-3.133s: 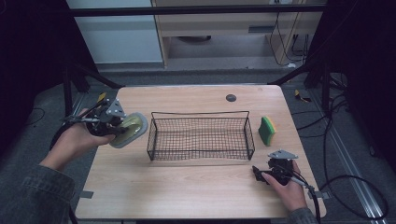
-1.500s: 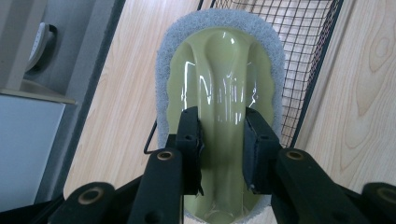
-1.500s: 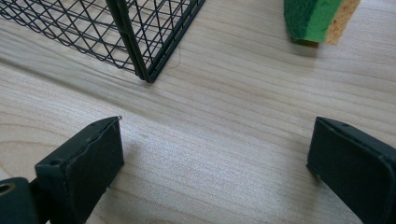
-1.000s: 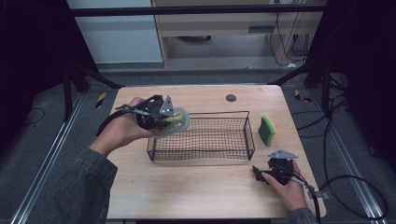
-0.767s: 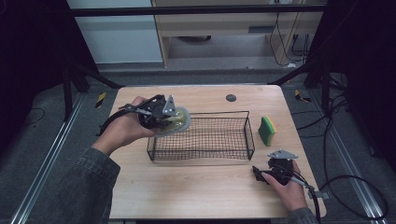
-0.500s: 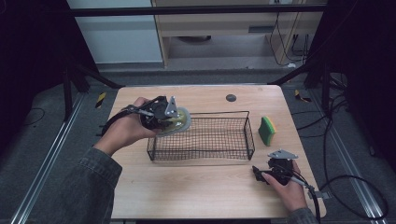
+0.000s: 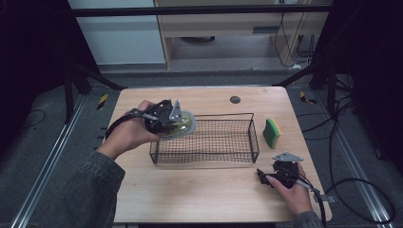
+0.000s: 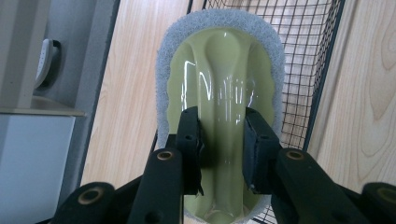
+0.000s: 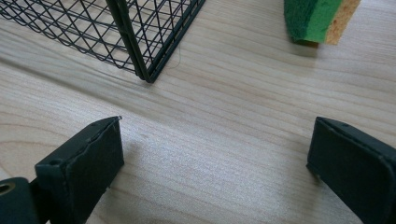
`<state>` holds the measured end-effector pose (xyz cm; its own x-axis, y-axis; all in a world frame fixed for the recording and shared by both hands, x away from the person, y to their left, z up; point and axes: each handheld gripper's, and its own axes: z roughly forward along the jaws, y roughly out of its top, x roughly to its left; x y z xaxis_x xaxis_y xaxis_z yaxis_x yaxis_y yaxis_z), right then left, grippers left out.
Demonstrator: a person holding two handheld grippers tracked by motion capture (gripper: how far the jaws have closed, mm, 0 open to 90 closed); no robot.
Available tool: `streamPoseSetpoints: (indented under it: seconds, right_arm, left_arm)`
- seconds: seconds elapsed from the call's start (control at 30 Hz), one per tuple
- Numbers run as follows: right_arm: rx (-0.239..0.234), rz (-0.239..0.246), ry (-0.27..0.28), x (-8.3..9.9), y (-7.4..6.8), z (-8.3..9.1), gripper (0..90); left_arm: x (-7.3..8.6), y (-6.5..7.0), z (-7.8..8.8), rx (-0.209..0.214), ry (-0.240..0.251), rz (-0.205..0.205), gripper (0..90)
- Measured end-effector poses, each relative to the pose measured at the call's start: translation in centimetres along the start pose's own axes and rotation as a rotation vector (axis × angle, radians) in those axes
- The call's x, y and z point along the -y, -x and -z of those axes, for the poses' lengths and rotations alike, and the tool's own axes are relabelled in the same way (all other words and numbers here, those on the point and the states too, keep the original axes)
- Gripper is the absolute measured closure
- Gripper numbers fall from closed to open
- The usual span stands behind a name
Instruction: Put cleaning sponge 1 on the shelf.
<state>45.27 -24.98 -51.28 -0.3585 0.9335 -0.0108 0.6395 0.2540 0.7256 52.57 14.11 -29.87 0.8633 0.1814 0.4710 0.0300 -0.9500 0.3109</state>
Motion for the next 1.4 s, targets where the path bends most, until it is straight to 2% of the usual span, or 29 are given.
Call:
streamPoseSetpoints:
  seconds: [0.17, 1.2, 1.4]
  right_arm:
    - [0.0, 0.0, 0.0, 0.0, 0.0, 0.0, 3.7]
    - [0.0, 0.0, 0.0, 0.0, 0.0, 0.0, 3.6]
    - [0.001, -0.001, 0.0, 0.0, 0.0, 0.0, 3.6]
  left_arm:
    - [0.3, 0.1, -0.3, 0.007, 0.013, 0.007, 70.6]
    - [1.8, 1.1, -2.8, 0.035, -0.01, -0.016, 70.5]
    - [2.3, 1.0, -3.3, 0.041, -0.012, -0.005, 70.5]
